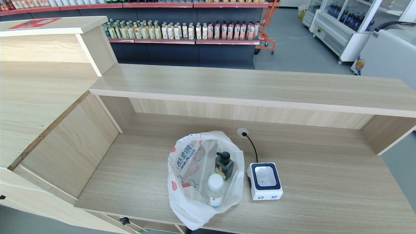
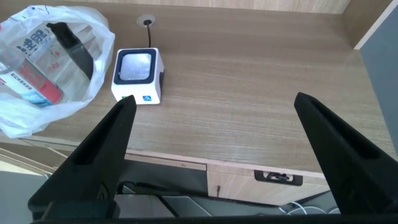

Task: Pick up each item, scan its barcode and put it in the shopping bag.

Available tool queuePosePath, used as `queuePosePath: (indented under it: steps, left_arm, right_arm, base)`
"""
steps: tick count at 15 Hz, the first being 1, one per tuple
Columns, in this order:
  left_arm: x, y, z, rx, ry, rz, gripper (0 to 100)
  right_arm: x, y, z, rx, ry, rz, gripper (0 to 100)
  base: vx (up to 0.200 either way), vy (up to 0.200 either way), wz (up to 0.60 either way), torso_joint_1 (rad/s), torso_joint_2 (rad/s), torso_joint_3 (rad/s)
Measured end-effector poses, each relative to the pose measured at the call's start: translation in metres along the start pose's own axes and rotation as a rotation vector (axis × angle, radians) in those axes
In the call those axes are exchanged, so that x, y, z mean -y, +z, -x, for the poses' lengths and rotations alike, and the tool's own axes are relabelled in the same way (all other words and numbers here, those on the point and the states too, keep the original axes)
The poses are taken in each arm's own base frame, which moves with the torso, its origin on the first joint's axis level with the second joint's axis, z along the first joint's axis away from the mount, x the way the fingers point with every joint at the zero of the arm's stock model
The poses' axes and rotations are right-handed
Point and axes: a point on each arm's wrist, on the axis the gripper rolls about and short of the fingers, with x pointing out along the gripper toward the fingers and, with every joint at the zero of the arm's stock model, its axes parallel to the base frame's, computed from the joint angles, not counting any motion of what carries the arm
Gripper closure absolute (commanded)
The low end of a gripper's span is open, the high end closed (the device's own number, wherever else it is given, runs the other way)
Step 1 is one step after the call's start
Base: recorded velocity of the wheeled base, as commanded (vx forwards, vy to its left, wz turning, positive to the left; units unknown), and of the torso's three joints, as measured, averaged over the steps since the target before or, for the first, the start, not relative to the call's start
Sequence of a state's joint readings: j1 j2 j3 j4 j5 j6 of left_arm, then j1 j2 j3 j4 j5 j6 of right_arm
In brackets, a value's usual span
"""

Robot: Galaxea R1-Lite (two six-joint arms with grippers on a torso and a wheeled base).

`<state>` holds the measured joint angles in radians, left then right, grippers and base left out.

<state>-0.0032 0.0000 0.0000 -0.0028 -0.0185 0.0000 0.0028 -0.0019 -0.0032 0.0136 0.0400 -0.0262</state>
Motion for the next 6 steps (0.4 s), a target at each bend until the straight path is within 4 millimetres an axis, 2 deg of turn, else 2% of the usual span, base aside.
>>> queuePosePath:
  steps: [6]
  left_arm:
    - [0.0,0.0,0.0,0.0,0.0,0.0,0]
  right_arm:
    - [0.0,0.0,0.0,0.0,0.0,0.003,0]
  base:
    - [0.0,0.0,0.0,0.0,0.0,0.0]
